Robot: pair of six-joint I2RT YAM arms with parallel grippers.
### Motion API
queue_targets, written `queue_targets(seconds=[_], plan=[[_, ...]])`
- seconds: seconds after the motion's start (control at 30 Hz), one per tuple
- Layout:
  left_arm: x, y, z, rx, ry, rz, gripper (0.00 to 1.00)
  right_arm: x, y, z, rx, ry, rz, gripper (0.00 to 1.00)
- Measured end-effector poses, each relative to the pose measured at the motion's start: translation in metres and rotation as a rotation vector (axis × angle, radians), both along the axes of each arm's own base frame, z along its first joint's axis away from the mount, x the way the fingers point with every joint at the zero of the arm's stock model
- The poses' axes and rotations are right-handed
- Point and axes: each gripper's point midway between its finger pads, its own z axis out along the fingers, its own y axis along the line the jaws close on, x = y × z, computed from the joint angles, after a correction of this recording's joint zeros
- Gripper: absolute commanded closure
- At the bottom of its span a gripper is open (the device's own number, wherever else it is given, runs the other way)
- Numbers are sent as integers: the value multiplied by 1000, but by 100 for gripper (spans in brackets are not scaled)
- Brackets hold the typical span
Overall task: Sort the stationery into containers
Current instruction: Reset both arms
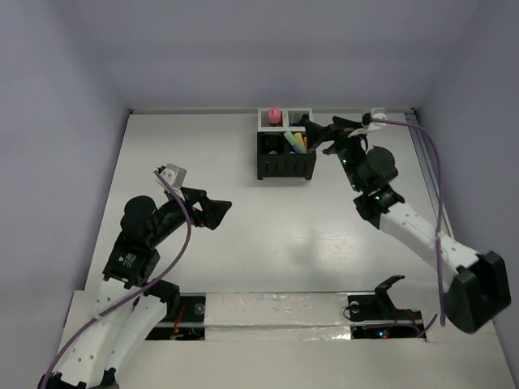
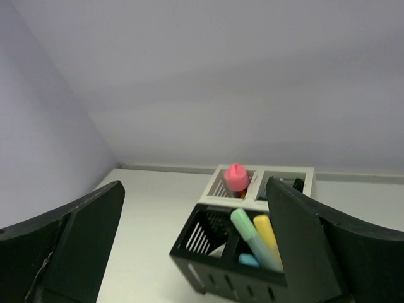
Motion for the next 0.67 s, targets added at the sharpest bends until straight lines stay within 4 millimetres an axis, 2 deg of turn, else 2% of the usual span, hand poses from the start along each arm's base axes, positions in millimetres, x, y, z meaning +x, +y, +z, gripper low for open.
queue_targets(seconds=[0.17, 0.27, 0.37, 0.47, 0.6, 0.67], plan=[[2, 2, 1, 2, -6, 16, 1, -67, -29, 31, 93, -34, 47, 0], [1, 5, 10, -5, -31, 34, 1, -109, -51, 45, 144, -75, 61, 0], [0, 11, 35, -25, -91, 65, 1, -143, -71, 54, 186, -105, 59, 0], [-5, 18, 68, -56, -172, 97, 1, -177, -96, 65, 241, -155, 40, 0], [-13, 24, 106, -102, -272, 115, 1, -195, -114, 66, 274, -162, 7, 0], [-13, 24, 109, -111, -279, 114, 1, -194, -116, 57, 264, -130, -8, 0]])
